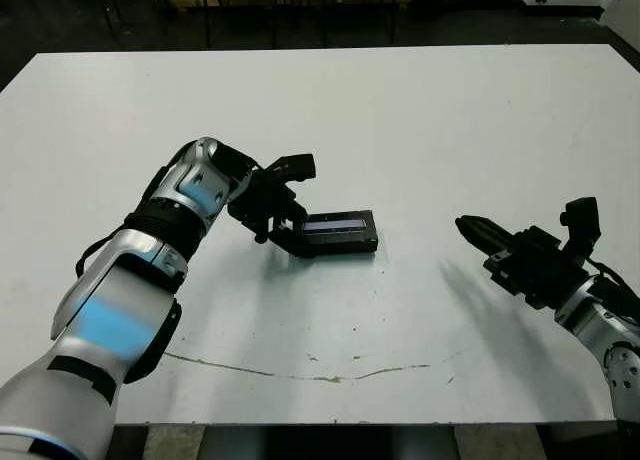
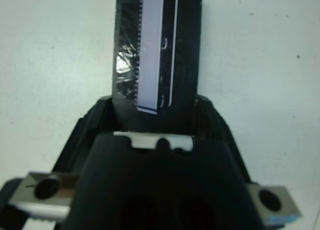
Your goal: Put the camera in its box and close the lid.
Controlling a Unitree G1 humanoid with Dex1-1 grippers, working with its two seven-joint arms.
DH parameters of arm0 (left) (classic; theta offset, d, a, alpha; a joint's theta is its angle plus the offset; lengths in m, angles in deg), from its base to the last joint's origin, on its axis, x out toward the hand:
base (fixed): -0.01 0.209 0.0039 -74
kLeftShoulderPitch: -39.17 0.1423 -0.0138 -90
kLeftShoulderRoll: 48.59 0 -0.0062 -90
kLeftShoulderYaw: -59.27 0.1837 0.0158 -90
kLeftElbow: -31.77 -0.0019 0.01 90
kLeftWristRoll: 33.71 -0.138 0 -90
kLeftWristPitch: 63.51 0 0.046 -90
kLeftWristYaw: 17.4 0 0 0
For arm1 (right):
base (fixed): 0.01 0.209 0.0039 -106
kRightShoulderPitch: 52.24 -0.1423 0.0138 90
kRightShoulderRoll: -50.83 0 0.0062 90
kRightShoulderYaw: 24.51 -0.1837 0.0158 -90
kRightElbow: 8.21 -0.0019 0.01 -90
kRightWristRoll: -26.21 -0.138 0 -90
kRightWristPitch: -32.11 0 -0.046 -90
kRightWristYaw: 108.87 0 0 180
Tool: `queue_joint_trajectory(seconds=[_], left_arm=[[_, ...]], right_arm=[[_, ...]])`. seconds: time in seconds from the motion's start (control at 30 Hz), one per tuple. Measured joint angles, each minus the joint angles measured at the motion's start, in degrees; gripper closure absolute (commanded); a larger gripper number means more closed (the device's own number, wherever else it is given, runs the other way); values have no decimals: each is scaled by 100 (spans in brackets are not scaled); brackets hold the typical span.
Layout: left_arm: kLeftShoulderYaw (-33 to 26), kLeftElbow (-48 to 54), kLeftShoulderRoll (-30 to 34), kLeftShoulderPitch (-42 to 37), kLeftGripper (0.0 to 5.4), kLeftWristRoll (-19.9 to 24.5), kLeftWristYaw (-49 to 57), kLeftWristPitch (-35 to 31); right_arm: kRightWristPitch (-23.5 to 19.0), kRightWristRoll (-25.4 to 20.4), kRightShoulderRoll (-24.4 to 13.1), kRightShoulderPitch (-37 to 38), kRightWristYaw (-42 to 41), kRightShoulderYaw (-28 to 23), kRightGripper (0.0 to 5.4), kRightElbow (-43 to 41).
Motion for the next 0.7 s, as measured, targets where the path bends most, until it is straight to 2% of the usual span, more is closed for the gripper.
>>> queue_joint_trajectory(seconds=[0.1, 0.27, 0.6, 0.7], left_arm=[[64, 82, 8, 9, 278, -86, 53, 49], [272, 131, 14, -2, 187, -247, 91, 244], [330, 311, 15, 73, 6, -213, 111, 203], [332, 391, 127, 113, 3, -200, 58, 67]], right_arm=[[45, -80, 14, 13, -69, -5, 540, 14], [55, -82, 15, 13, -81, -5, 540, 53], [51, -69, 15, -4, -63, 6, 540, 66], [40, -71, 15, -15, -35, 5, 540, 65]])
